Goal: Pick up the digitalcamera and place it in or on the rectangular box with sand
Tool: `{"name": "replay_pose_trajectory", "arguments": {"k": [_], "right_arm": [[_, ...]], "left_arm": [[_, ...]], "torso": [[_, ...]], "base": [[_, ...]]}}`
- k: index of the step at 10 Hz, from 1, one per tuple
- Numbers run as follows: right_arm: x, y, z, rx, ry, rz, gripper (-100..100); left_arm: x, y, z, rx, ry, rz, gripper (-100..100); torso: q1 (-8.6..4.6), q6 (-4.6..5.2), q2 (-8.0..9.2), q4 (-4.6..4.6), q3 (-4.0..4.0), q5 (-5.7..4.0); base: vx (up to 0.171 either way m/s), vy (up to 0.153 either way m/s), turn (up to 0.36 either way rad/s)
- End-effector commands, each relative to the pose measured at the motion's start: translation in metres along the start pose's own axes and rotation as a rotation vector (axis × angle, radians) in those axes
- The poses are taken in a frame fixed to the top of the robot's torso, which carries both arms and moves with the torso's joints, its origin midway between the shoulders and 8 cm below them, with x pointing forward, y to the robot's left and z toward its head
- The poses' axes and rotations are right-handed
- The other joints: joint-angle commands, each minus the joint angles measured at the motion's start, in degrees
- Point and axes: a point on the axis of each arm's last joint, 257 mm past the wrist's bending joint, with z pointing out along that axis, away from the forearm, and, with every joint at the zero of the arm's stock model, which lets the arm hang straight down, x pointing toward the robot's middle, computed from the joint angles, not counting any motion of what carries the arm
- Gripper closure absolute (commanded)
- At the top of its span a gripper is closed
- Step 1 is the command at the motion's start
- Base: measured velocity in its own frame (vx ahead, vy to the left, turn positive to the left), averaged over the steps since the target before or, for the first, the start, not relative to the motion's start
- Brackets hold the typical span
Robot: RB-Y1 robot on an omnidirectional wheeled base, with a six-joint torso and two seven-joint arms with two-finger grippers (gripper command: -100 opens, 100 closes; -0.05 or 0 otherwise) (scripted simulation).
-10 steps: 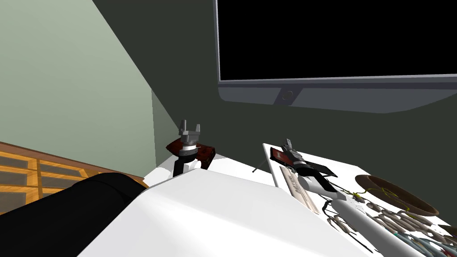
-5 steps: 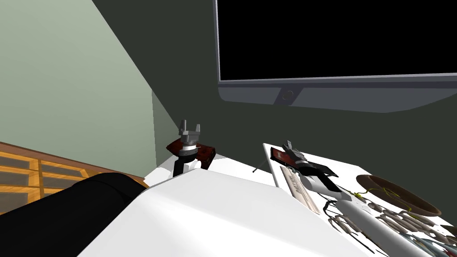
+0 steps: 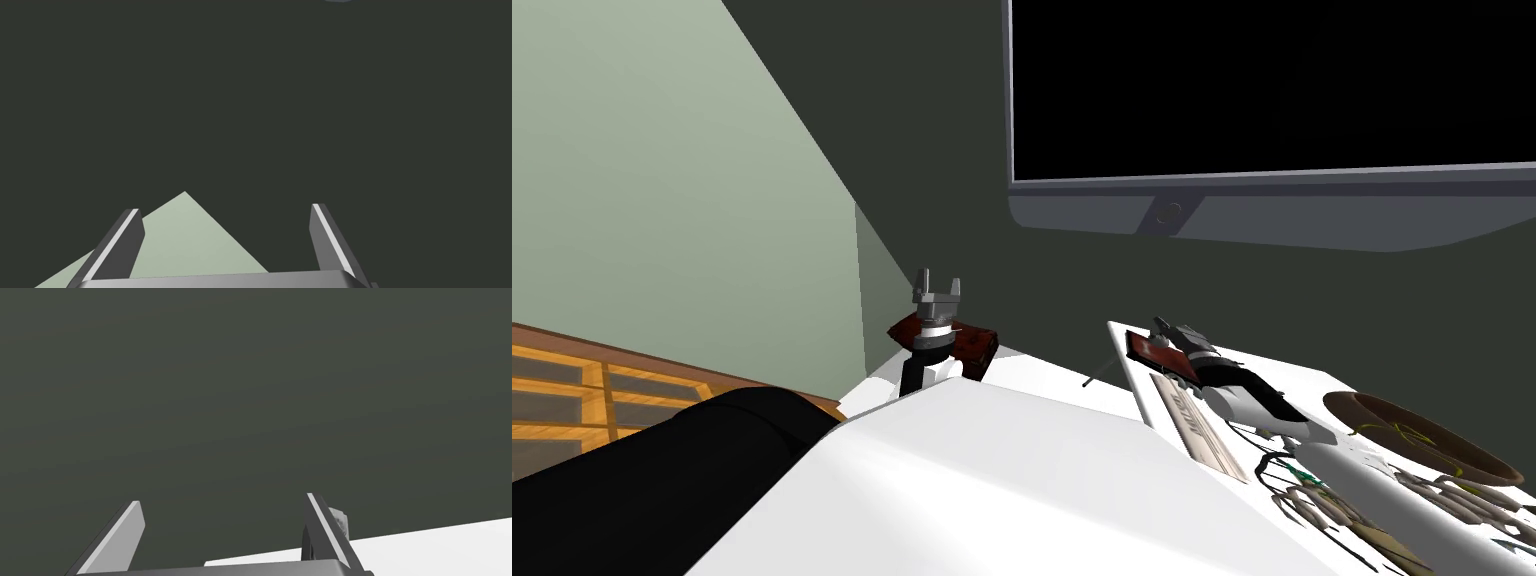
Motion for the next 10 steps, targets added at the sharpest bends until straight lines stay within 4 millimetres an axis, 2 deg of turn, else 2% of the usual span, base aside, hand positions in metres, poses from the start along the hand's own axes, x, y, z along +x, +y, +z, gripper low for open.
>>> {"name": "replay_pose_trajectory", "arguments": {"k": [1,3,4,5,10], "right_arm": [[0.014,0.003,0.004,0.004,0.001,-0.007,-100],[0.033,0.006,0.008,0.009,0.003,-0.017,-100],[0.028,0.005,0.008,0.008,0.005,-0.013,-100],[0.029,0.005,0.008,0.008,0.003,-0.013,0],[0.029,0.005,0.008,0.008,0.003,-0.013,0]], "left_arm": [[0.0,0.0,0.0,0.0,0.0,0.0,0],[0.0,0.0,0.0,0.0,0.0,0.0,0],[0.0,0.0,0.0,0.0,0.0,0.0,0],[0.0,0.0,0.0,0.0,0.0,0.0,0],[0.0,0.0,0.0,0.0,0.0,0.0,0]], "torso": [[0.0,0.0,0.0,0.0,0.0,0.0],[-0.02,-0.01,-0.01,-0.01,-0.01,-0.01],[0.01,-0.01,-0.02,0.0,-0.01,0.0],[-0.15,0.0,-0.03,-0.01,-0.02,-0.05],[-0.36,0.0,-0.04,-0.02,-0.03,-0.1]], "base": [[0.001,0.079,-0.01],[-0.006,0.085,-0.007],[0.0,0.04,-0.005],[0.0,0.008,0.0],[0.0,0.0,0.0]]}}
